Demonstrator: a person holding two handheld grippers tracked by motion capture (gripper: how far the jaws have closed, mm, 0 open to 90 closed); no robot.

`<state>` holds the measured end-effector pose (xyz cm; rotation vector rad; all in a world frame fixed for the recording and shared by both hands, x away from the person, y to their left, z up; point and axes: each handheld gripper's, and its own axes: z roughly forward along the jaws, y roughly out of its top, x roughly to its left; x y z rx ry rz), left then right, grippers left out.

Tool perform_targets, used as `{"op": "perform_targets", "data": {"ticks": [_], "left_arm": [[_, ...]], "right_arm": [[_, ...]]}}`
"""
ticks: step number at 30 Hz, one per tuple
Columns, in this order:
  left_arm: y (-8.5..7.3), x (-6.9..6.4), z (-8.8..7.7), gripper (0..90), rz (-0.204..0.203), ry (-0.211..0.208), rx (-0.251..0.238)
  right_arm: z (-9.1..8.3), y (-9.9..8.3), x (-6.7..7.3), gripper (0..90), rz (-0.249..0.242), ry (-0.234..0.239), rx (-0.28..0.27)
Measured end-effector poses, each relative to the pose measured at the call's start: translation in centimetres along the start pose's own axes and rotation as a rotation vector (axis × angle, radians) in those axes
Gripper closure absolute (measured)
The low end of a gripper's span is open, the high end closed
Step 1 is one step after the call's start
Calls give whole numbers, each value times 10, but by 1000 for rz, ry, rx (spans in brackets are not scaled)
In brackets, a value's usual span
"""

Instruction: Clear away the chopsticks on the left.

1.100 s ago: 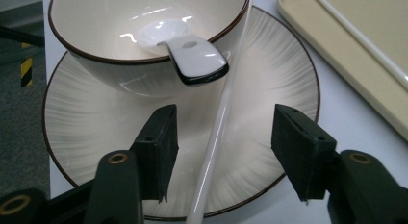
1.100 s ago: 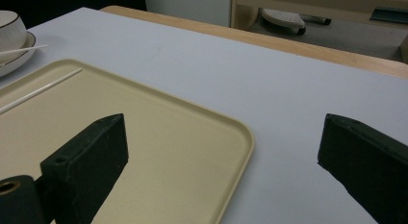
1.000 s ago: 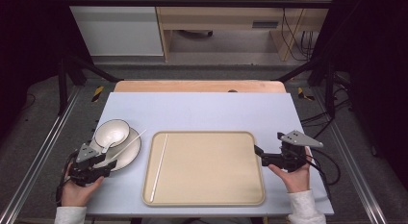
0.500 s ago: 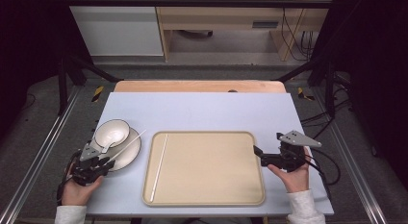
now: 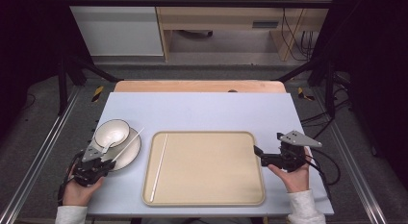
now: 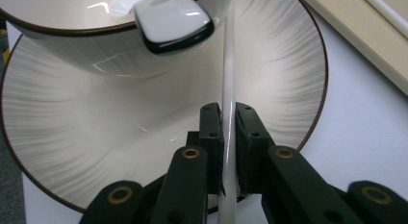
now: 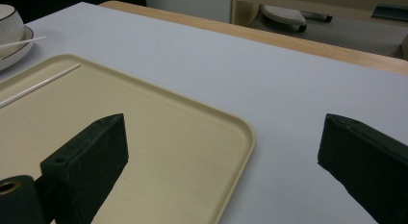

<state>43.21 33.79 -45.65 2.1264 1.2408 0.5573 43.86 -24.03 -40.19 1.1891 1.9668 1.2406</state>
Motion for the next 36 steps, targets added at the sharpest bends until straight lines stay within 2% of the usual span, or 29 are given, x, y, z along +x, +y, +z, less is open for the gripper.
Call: {"op": "perform_targets", "data": {"ticks": [1, 5, 12, 22, 36], "left_arm": [[0, -1, 0, 840, 8, 1, 5], [1, -3, -1, 843, -1, 1, 3], [4, -8, -5, 845, -4, 7, -20], [10, -22, -12, 846, -1, 20, -61], [18, -45, -15, 846, -36, 44, -117]], "right_arm": [[0, 0, 0, 39, 0, 0, 0], [0, 0, 0, 39, 1, -1, 0], [0, 0, 0, 39, 3, -2, -2], [-2, 0, -1, 39, 6, -4, -6], [-3, 1, -2, 39, 5, -8, -10]]}}
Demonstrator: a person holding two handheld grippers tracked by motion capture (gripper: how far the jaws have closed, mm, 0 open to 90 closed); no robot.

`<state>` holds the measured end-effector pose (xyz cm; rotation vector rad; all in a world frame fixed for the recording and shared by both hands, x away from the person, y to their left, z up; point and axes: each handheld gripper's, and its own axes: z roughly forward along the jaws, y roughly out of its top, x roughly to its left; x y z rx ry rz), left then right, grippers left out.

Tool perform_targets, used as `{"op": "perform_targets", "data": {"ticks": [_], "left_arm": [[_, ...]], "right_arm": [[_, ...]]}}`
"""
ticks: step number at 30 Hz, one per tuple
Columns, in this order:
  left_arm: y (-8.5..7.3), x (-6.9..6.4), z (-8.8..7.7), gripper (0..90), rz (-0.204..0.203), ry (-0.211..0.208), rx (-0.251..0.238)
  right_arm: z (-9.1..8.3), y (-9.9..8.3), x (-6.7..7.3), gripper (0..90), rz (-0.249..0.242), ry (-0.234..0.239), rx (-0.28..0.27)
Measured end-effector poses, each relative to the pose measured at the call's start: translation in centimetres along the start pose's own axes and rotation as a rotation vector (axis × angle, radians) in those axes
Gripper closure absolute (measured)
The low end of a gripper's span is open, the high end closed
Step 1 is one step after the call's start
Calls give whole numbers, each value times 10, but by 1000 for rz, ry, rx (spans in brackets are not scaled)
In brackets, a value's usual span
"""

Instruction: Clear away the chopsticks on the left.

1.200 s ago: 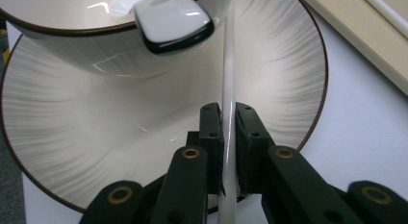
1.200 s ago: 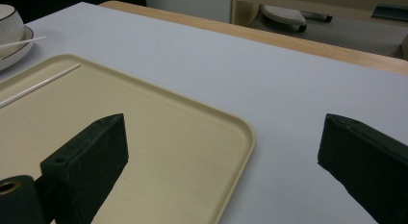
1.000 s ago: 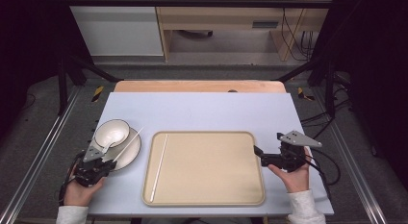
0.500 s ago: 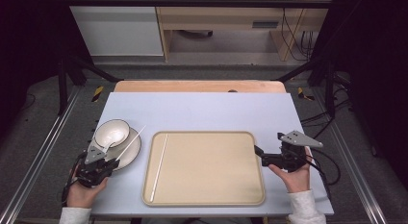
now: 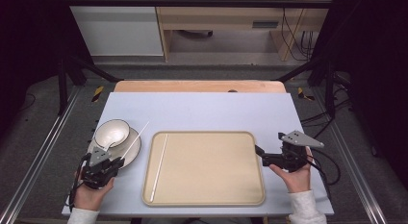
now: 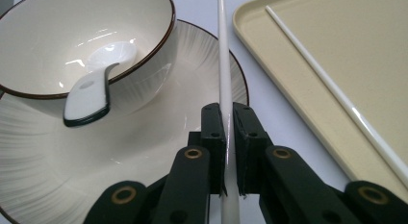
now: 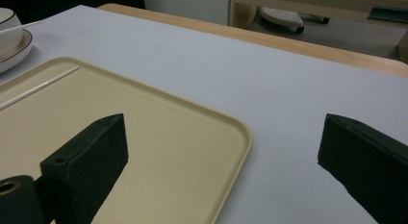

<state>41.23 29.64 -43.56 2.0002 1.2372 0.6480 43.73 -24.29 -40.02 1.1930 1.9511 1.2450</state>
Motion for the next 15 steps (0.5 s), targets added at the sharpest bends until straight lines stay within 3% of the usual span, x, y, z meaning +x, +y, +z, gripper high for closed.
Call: {"op": "perform_targets", "data": {"ticks": [15], "left_arm": [[4, -23, -1, 846, -34, 15, -39]], "right_arm": [[-1, 0, -1, 38, -2, -1, -1]]}}
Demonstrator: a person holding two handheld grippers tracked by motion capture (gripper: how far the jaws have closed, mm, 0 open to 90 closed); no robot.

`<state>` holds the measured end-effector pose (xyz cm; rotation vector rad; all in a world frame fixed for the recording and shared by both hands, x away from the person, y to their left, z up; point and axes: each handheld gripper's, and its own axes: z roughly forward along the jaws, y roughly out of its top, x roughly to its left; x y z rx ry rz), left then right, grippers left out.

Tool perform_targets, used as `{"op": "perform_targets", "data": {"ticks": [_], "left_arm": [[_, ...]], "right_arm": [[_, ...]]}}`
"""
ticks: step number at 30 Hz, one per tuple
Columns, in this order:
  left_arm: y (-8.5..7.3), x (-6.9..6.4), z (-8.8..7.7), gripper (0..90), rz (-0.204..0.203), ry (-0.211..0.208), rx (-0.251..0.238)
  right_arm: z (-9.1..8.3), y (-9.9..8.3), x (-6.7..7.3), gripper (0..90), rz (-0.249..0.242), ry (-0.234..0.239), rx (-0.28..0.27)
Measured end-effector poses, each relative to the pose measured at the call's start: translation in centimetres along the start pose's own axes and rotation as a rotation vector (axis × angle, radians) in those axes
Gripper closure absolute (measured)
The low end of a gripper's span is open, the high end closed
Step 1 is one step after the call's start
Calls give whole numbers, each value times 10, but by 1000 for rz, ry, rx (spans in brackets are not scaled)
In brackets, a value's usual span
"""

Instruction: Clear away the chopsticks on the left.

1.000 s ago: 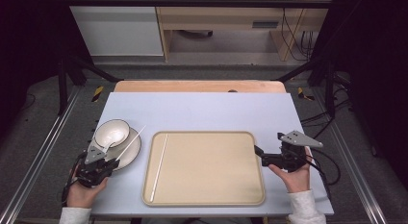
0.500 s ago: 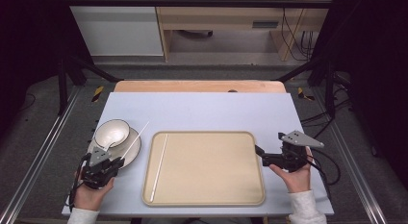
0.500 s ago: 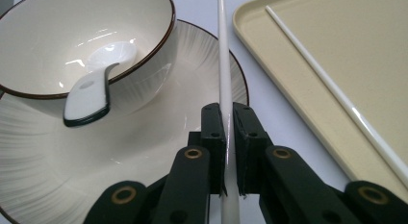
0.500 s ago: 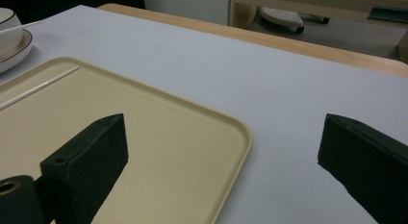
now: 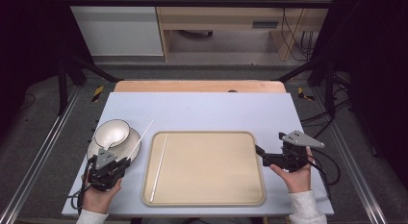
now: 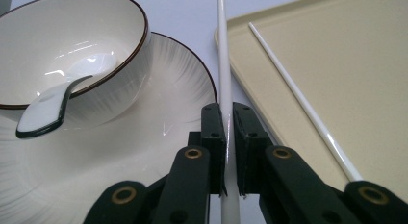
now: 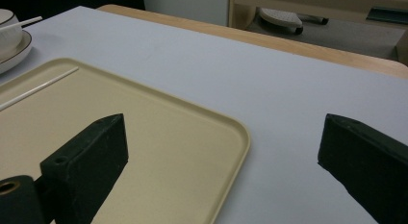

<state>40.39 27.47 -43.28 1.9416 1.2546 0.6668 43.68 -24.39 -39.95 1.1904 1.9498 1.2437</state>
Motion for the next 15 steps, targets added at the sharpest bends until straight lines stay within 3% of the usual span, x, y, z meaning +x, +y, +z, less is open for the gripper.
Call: {"op": "perform_targets", "data": {"ticks": [15], "left_arm": [[2, -26, -1, 846, -50, 25, -49]], "right_arm": [[-1, 0, 0, 39, 6, -1, -3]]}}
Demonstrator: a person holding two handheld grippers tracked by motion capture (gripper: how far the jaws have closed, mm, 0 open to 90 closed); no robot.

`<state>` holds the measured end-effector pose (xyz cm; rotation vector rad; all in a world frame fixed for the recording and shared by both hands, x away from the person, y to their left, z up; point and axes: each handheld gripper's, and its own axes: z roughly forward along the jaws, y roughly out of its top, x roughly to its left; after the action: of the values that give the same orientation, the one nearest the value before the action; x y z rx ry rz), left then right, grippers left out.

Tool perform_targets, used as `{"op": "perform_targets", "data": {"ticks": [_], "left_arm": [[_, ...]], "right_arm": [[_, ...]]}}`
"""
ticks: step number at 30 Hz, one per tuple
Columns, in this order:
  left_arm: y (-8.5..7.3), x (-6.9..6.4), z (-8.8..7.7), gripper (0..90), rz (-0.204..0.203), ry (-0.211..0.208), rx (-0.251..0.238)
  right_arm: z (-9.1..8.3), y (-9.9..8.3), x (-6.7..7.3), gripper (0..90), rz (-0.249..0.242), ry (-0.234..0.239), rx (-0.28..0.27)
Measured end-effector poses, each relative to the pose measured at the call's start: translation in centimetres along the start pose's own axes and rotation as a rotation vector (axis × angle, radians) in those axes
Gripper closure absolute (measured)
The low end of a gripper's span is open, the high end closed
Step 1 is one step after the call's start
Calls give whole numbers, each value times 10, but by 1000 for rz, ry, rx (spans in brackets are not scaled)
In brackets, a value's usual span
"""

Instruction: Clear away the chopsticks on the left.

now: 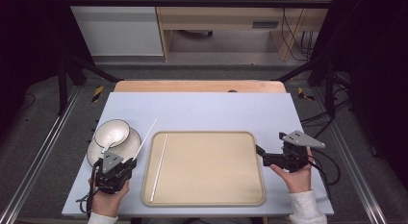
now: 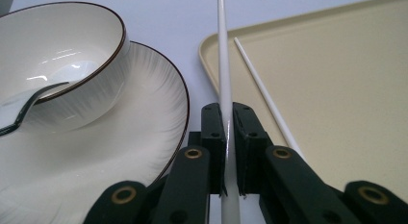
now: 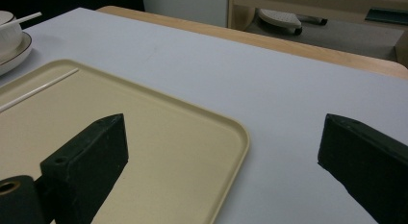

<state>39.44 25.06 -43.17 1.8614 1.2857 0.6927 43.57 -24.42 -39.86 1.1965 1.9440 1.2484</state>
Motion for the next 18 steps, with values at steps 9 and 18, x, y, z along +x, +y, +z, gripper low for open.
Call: {"op": "perform_targets", "data": {"ticks": [9, 18], "left_arm": [[3, -18, 2, 845, -37, 27, -23], [8, -37, 6, 845, -75, 49, -42]], "right_arm": [[-1, 0, 0, 39, 2, -6, -4], [-3, 1, 0, 39, 8, 2, -12]]}}
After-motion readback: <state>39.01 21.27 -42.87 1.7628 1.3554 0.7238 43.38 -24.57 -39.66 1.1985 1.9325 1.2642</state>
